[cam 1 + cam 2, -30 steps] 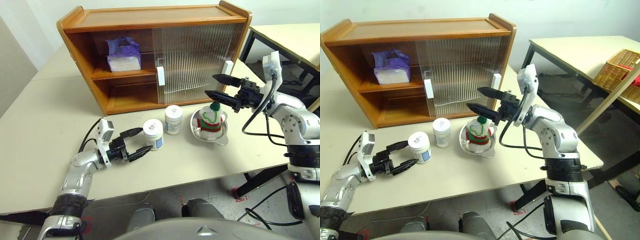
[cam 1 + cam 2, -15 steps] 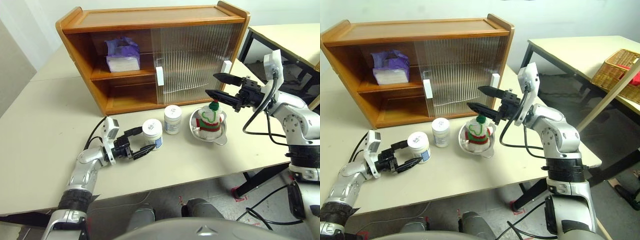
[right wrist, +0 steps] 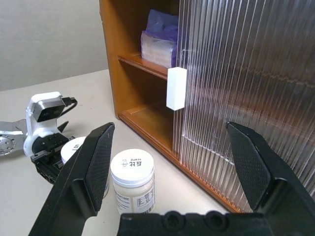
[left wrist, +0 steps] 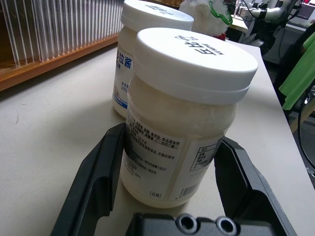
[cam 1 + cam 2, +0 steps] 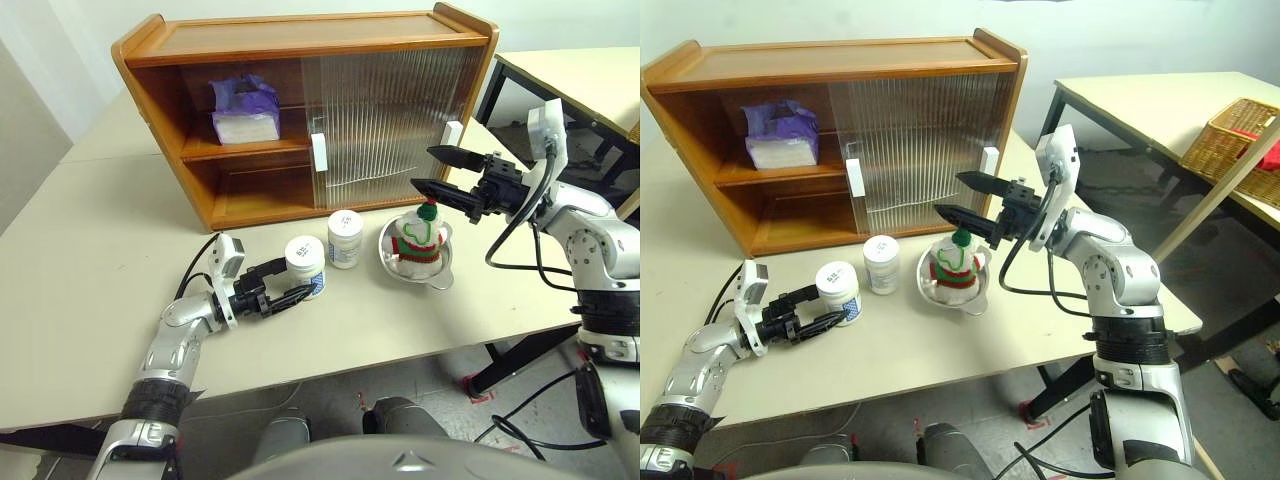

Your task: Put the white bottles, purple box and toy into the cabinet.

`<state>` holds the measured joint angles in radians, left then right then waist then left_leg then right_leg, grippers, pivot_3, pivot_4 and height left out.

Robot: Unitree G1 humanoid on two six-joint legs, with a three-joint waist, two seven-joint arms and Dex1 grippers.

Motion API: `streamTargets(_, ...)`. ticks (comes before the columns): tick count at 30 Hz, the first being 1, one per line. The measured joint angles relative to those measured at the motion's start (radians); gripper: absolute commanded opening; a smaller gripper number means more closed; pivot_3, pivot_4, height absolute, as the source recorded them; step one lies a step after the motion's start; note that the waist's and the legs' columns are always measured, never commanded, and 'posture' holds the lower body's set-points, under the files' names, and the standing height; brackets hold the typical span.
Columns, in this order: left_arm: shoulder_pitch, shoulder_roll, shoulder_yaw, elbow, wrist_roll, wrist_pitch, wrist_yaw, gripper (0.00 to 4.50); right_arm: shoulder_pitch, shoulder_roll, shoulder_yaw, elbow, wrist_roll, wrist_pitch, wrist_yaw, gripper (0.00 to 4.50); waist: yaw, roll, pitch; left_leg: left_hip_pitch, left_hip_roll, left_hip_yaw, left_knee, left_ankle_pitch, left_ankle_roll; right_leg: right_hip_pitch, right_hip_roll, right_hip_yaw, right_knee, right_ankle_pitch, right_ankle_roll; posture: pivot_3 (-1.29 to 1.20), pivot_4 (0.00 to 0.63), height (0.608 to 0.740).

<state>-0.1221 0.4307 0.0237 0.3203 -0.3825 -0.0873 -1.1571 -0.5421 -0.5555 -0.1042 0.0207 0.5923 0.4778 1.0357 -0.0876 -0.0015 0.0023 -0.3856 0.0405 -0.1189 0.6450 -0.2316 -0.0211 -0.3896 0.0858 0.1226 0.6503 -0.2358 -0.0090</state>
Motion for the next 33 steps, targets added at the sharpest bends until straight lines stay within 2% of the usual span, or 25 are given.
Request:
streamTargets(6, -0.008, 0.006, 0.023, 0.0, 0.0, 0.003, 0.058, 3.06, 0.0, 0.003, 0.0, 0.0, 0.0, 0.0, 0.0, 4.5, 0.0, 0.0, 0.0, 0.0, 0.0, 0.0, 0.0, 0.0, 0.0, 0.0, 0.001, 0.0, 0.0, 0.0, 0.0, -0.14, 0.0, 0.74)
streamTargets(14, -0.113, 0.001, 0.116, 0.077, -0.003, -0.001, 0.18, 3.06, 0.0, 0.016, 0.0, 0.001, 0.0, -0.002, 0.001, 4.5, 0.001, 0.0, 0.0, 0.0, 0.0, 0.0, 0.001, 0.0, 0.001, 0.001, 0.001, 0.0, 0.0, 0.001, 0.001, -0.14, 0.0, 0.74)
streamTargets(33, -0.302, -0.057, 0.168, 0.369, 0.046, -0.108, 0.446, 3.06, 0.006, 0.014, -0.002, -0.012, 0.0, -0.003, -0.007, 4.5, -0.001, -0.001, 0.001, 0.001, -0.002, -0.001, 0.01, 0.0, 0.002, 0.006, 0.001, 0.0, -0.001, 0.003, 0.005, -0.17, 0.0, 0.74)
